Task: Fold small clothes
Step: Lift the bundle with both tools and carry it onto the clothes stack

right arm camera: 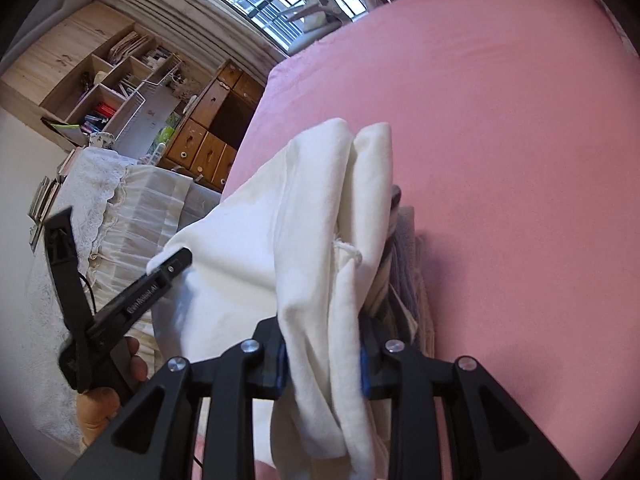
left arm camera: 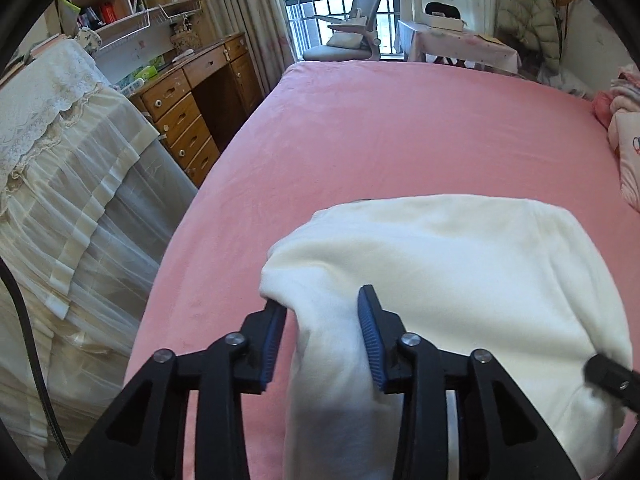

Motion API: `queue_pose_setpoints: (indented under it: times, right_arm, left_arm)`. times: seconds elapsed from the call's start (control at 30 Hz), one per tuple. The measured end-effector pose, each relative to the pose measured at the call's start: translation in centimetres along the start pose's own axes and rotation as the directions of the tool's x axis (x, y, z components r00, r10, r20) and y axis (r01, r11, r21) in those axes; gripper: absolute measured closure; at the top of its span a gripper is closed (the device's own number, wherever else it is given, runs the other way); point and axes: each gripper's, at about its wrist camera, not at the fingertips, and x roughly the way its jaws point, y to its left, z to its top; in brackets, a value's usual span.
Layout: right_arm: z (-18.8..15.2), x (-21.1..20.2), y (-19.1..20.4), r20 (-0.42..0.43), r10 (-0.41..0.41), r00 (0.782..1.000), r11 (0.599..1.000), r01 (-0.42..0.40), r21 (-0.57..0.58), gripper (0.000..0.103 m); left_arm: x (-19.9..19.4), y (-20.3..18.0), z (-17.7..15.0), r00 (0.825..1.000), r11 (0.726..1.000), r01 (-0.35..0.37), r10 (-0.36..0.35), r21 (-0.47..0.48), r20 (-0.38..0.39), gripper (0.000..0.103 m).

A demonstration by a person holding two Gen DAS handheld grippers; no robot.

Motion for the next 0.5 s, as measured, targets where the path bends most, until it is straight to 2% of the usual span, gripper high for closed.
queue_pose_setpoints:
  times: [0.03,0.07,0.1,0.17,0.3,0.4,0.43,0.47,0.5]
  right_arm:
    - [0.0,-0.6,0.2,0.008,-0.005,1.0,1.0,0.005,-0.018,0.07]
    - [0.0,-1.2,0.4,0.02,-0.017,1.0,0.999,0.018,-0.039,0.067]
    - [0.0,-2.0,0.7,0.042,-0.033,0.999,0.997,0.036,-0.065,0.062]
    - [0.6,-3.4,1.2,0.077,-0.039,0.996,0.994,0.047,-0.098,0.057]
    - [1.5,-6.4,2.4,0.156,-0.034,0.987,0.984,0.061,-0.169,0.057]
    - [2.5,-7.2,4.1,0.198,-0.046,0.979,0.971,0.09,-0.222,0.057]
    - [3.0,-7.1,4.6,0.203,-0.052,0.978,0.966,0.101,-0.24,0.057]
    - [3.4,-6.6,5.3,0.205,-0.062,0.977,0.958,0.115,-0.262,0.058]
    - [3.7,-6.1,5.8,0.201,-0.066,0.977,0.952,0.122,-0.281,0.062]
  left_arm:
    - [-0.4,0.3,-0.1,1.0,1.0,-0.01,0.01,-0.011,0.006,0.041]
    - [-1.3,0.9,-0.4,0.999,0.999,-0.043,0.044,-0.033,0.025,0.016]
    - [-2.2,1.4,-0.5,0.996,0.997,-0.062,0.065,-0.049,0.057,0.011]
    - [-4.3,2.6,-0.6,0.992,0.996,-0.049,0.057,-0.071,0.114,0.009]
    - [-7.8,4.6,-1.4,0.984,0.993,-0.011,0.032,-0.118,0.175,0.009]
    - [-9.8,5.3,-2.8,0.974,0.989,0.058,-0.025,-0.139,0.223,0.01]
    - [-10.1,5.5,-3.6,0.97,0.983,0.102,-0.064,-0.154,0.234,0.016]
    - [-10.4,5.5,-4.4,0.967,0.976,0.14,-0.098,-0.169,0.236,0.028]
    - [-10.2,5.4,-5.1,0.965,0.968,0.173,-0.13,-0.182,0.23,0.034]
